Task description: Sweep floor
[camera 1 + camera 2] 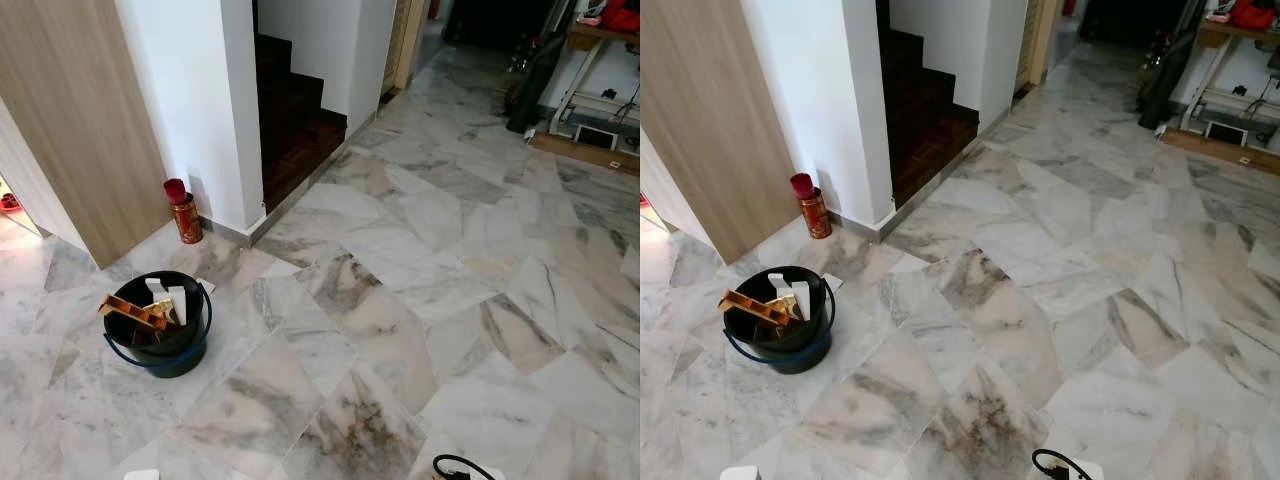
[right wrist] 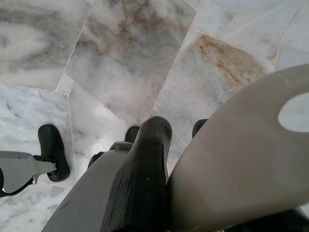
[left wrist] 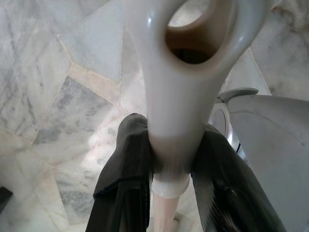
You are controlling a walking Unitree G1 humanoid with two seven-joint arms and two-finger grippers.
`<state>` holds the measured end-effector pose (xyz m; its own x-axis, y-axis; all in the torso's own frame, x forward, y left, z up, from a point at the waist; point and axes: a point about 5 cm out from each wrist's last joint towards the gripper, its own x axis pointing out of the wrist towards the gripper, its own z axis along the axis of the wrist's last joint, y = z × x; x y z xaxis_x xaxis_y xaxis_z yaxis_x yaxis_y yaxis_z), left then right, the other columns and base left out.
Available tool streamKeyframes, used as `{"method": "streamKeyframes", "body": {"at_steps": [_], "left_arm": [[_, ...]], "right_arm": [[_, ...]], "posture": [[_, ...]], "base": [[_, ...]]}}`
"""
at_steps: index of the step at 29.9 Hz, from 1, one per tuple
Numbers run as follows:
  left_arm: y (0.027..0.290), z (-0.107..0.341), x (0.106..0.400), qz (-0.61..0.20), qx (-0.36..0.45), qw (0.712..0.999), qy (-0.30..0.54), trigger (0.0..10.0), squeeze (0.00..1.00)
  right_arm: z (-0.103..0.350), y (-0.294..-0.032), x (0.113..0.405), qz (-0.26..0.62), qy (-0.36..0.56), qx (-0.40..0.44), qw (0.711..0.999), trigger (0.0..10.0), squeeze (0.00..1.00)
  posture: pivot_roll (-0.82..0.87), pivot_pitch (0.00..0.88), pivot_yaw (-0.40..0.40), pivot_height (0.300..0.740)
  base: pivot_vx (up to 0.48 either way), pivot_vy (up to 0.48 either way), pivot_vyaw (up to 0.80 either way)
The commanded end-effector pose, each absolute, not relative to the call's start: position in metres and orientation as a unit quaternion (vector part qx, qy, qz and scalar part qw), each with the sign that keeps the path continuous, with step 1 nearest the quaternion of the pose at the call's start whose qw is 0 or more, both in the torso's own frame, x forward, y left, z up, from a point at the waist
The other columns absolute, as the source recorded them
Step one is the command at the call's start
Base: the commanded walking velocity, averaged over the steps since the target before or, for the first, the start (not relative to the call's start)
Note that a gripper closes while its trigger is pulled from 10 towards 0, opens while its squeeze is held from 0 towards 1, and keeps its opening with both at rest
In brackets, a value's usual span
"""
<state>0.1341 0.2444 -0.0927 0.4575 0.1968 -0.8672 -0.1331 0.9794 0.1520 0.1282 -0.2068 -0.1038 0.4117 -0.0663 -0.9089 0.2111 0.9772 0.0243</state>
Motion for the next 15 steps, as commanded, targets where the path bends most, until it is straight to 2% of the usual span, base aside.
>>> {"method": "streamKeyframes", "body": {"at_steps": [1, 15], "left_arm": [[0.242, -0.093, 0.135, 0.079, 0.05, 0.854, 0.512, 10.0, 0.0], [0.245, -0.088, 0.145, 0.064, 0.062, 0.864, 0.496, 10.0, 0.0]], "right_arm": [[-0.101, -0.21, 0.134, -0.09, 0.521, 0.059, 0.846, 10.0, 0.0], [-0.102, -0.201, 0.134, -0.086, 0.519, 0.069, 0.848, 10.0, 0.0]], "posture": [[0.17, 0.0, -0.076, 0.74], [0.16, 0.0, -0.066, 0.74]], "base": [[0.0, 0.0, 0.0], [0.0, 0.0, 0.0]]}}
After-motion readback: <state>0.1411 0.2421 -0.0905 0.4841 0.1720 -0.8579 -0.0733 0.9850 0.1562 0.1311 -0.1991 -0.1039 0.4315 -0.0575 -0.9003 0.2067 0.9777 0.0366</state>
